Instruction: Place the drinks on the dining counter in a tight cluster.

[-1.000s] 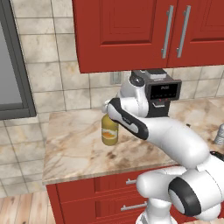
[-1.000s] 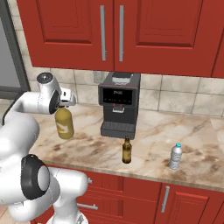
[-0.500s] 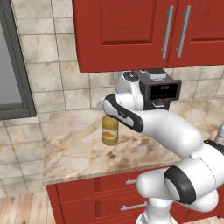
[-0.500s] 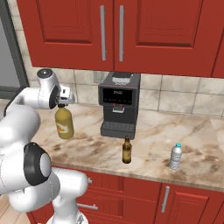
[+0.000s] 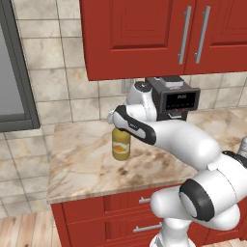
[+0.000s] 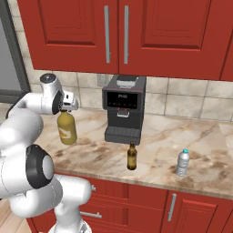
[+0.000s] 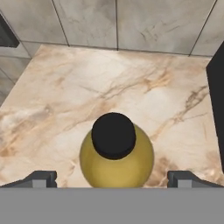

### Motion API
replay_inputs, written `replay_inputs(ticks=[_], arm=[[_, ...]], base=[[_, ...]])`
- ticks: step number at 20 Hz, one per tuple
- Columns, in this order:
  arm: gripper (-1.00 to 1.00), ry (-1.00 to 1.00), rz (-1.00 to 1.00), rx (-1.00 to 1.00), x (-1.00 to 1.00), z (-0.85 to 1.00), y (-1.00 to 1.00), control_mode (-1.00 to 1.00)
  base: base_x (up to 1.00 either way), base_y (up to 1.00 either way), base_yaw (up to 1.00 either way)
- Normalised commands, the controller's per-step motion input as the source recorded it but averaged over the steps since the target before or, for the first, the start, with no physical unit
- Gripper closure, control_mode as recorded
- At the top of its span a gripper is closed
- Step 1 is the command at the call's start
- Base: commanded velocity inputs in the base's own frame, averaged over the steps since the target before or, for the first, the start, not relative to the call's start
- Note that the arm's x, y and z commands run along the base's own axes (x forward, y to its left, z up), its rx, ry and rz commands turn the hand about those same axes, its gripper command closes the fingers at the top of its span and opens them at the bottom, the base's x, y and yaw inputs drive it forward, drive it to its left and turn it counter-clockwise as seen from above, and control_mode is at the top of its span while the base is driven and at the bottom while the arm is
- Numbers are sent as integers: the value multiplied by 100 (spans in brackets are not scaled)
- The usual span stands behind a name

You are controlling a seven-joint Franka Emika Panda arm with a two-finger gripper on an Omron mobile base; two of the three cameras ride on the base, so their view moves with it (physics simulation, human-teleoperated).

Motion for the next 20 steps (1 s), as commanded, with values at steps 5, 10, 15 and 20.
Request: replay_inputs(ticks=[5,10,15,20], arm=[[-100,0,0,-2,12,-6,0,-100],[-100,0,0,0,14,0,0,-100],[-100,0,0,0,15,0,2,-100],[-100,0,0,-1,17,-2,6,-100]], base=[[0,0,0],[0,0,0],[0,0,0],[0,0,0]])
